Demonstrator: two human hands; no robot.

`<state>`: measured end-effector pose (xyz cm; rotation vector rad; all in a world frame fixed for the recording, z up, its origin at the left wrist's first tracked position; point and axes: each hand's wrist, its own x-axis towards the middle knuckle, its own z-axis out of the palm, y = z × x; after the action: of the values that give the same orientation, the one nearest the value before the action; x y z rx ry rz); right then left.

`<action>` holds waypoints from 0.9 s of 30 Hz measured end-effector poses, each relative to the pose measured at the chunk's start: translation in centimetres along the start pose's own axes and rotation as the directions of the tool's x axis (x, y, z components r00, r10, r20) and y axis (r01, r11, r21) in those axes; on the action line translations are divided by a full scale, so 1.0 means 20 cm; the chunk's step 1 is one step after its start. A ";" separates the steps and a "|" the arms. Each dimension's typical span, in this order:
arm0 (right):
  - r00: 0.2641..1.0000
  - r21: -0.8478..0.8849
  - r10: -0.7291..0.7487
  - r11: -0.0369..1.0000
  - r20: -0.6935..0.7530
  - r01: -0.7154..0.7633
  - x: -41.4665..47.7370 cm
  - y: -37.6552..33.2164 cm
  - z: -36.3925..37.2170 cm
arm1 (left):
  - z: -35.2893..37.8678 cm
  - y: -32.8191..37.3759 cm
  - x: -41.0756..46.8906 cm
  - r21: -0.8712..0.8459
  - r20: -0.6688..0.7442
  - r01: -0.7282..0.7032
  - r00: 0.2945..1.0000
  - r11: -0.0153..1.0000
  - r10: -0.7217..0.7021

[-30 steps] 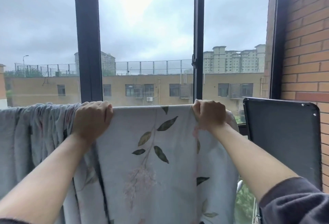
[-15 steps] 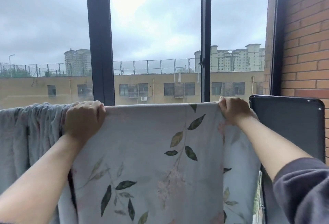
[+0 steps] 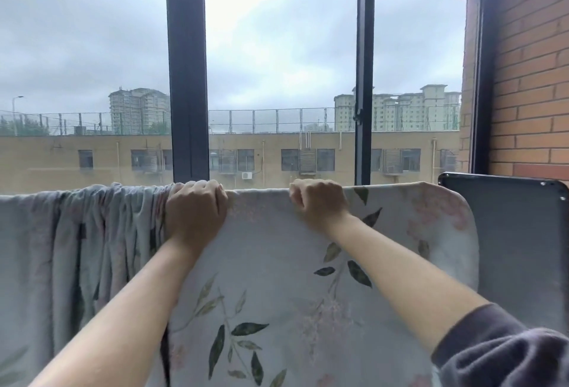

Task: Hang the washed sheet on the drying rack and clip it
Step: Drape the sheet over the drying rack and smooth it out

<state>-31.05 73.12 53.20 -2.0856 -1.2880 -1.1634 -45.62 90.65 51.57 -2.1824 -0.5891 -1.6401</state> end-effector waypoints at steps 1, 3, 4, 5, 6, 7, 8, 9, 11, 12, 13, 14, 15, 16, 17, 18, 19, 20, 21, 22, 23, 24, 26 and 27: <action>0.999 -0.009 -0.014 1.000 -0.039 0.014 0.02 -0.06 0.03 | 0.00 0.01 0.00 -0.006 0.005 0.001 1.000 1.000 -0.001; 0.992 -0.020 -0.002 1.000 -0.124 0.000 0.05 -0.10 0.09 | 0.00 -0.01 -0.01 -0.005 0.009 -0.002 1.000 1.000 0.002; 0.986 -0.033 0.000 0.999 -0.168 -0.006 0.06 -0.09 0.11 | 0.00 -0.03 -0.01 0.000 0.004 -0.015 1.000 1.000 0.015; 0.980 -0.052 -0.006 0.999 -0.199 -0.004 0.06 -0.08 0.13 | 0.00 -0.05 -0.01 0.006 -0.003 -0.035 0.999 0.999 0.035; 0.978 -0.065 -0.013 0.998 -0.210 -0.001 0.06 -0.07 0.14 | -0.01 -0.08 -0.01 0.009 0.000 -0.053 0.999 0.999 0.053; 0.976 -0.073 -0.022 0.997 -0.218 0.006 0.06 -0.06 0.15 | -0.02 -0.11 -0.01 0.011 0.009 -0.062 0.998 0.998 0.062; 0.973 -0.077 -0.030 0.997 -0.227 0.013 0.06 -0.05 0.16 | -0.03 -0.14 -0.01 0.013 0.020 -0.057 0.998 0.998 0.057; 0.972 -0.075 -0.032 0.997 -0.233 0.014 0.07 -0.04 0.17 | -0.04 -0.18 -0.01 0.019 0.022 -0.042 0.999 0.999 0.041; 0.969 -0.074 -0.026 0.997 -0.244 0.008 0.07 -0.02 0.18 | -0.05 -0.28 -0.01 0.046 0.028 -0.018 0.999 0.999 0.016; 0.966 -0.074 -0.025 0.997 -0.257 0.006 0.07 -0.02 0.18 | -0.05 -0.32 -0.02 0.057 0.035 -0.017 0.999 0.998 0.015; 0.964 -0.070 -0.028 0.997 -0.265 0.010 0.07 -0.03 0.19 | -0.06 -0.36 -0.02 0.069 0.037 -0.018 0.999 0.997 0.016; 0.961 -0.064 -0.037 0.998 -0.275 0.020 0.07 -0.03 0.19 | -0.06 -0.40 -0.03 0.075 0.037 -0.017 0.999 0.997 0.014; 0.959 -0.059 -0.044 0.998 -0.282 0.029 0.08 -0.05 0.20 | -0.06 -0.44 -0.03 0.074 0.030 -0.014 0.999 0.997 0.012; 0.957 -0.059 -0.049 0.998 -0.287 0.034 0.08 -0.06 0.20 | -0.06 -0.47 -0.04 0.071 0.019 -0.011 1.000 0.997 0.010; 0.956 -0.063 -0.051 0.997 -0.287 0.034 0.08 -0.07 0.21 | -0.07 -0.50 -0.04 0.072 0.004 -0.011 1.000 0.997 0.010; 0.957 -0.072 -0.051 0.997 -0.285 0.032 0.09 -0.09 0.21 | -0.07 -0.53 -0.04 0.073 -0.009 -0.010 1.000 0.997 0.011; 0.955 -0.085 -0.053 0.996 -0.290 0.030 0.09 -0.10 0.21 | -0.09 -0.56 -0.04 0.073 -0.016 -0.010 1.000 0.997 0.011; 0.951 -0.100 -0.058 0.995 -0.304 0.029 0.09 -0.10 0.21 | -0.10 -0.59 -0.04 0.073 -0.018 -0.006 1.000 0.997 0.007; 0.947 -0.108 -0.058 0.994 -0.315 0.024 0.09 -0.11 0.21 | -0.11 -0.63 -0.05 0.075 -0.020 0.000 1.000 0.997 0.002; 0.944 -0.110 -0.052 0.994 -0.325 0.016 0.09 -0.11 0.20 | -0.12 -0.66 -0.06 0.074 -0.021 0.005 1.000 0.997 -0.003; 0.942 -0.111 -0.045 0.994 -0.332 0.009 0.09 -0.11 0.20 | -0.14 -0.70 -0.06 0.071 -0.022 0.005 1.000 0.997 -0.003; 0.938 -0.116 -0.042 0.993 -0.344 0.001 0.08 -0.12 0.20 | -0.15 -0.74 -0.06 0.070 -0.021 -0.003 1.000 0.998 0.004; 0.933 -0.118 -0.045 0.993 -0.357 0.003 0.08 -0.16 0.19 | -0.18 -0.81 -0.07 0.083 -0.025 -0.034 0.999 0.996 0.036; 0.933 -0.115 -0.054 0.993 -0.355 0.013 0.08 -0.19 0.19 | -0.19 -0.84 -0.07 0.086 -0.022 -0.040 0.999 0.995 0.042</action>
<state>-32.38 78.43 52.27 -1.8155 -1.1097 -1.5759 -57.88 102.89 51.75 -2.0974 -0.5933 -1.5882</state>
